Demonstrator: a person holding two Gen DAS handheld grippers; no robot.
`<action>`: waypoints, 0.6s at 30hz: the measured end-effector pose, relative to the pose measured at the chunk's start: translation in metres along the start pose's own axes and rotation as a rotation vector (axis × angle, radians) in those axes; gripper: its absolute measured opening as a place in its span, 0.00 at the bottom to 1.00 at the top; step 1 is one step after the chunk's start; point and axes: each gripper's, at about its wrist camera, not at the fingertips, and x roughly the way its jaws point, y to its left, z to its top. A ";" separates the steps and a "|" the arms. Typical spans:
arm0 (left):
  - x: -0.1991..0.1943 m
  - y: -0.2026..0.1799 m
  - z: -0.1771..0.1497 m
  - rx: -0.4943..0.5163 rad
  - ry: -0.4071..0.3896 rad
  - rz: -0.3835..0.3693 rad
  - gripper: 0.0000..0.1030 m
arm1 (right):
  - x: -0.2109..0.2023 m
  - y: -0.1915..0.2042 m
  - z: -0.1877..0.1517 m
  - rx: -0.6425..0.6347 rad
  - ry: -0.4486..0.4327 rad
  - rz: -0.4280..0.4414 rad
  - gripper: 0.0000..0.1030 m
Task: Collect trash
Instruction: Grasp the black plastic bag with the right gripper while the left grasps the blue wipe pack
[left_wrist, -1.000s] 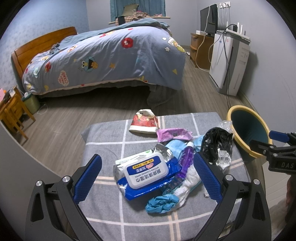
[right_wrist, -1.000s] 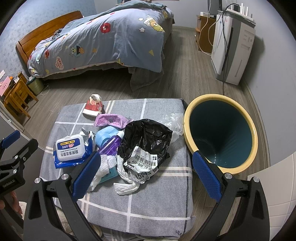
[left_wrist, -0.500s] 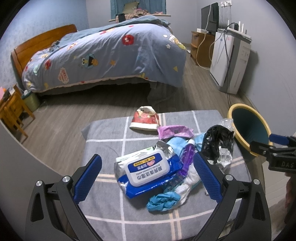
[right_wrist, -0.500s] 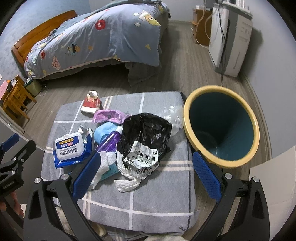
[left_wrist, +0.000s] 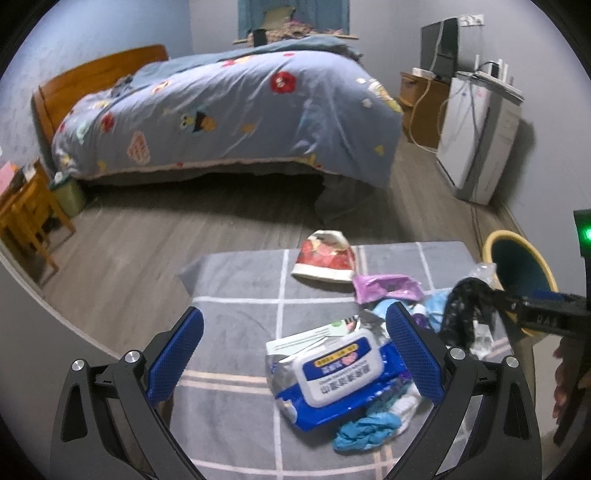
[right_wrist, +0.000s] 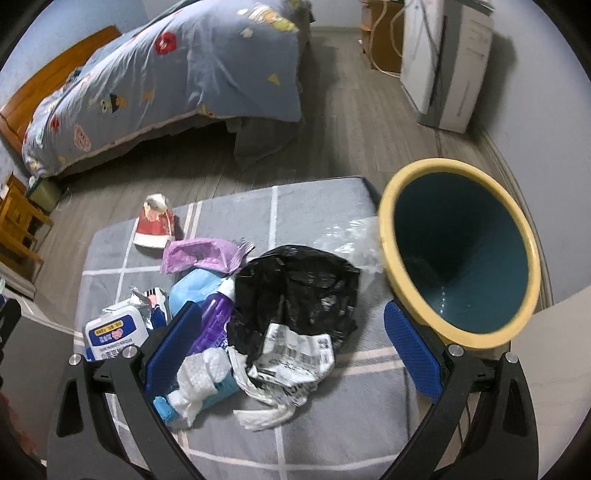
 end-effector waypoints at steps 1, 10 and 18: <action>0.005 0.002 -0.002 -0.002 0.007 0.001 0.95 | 0.004 0.006 0.001 -0.021 0.001 -0.004 0.94; 0.040 -0.016 -0.032 0.095 0.131 -0.080 0.95 | 0.039 0.035 0.002 -0.101 0.077 -0.013 0.67; 0.060 -0.068 -0.053 0.254 0.182 -0.132 0.78 | 0.047 0.035 0.000 -0.092 0.104 -0.015 0.56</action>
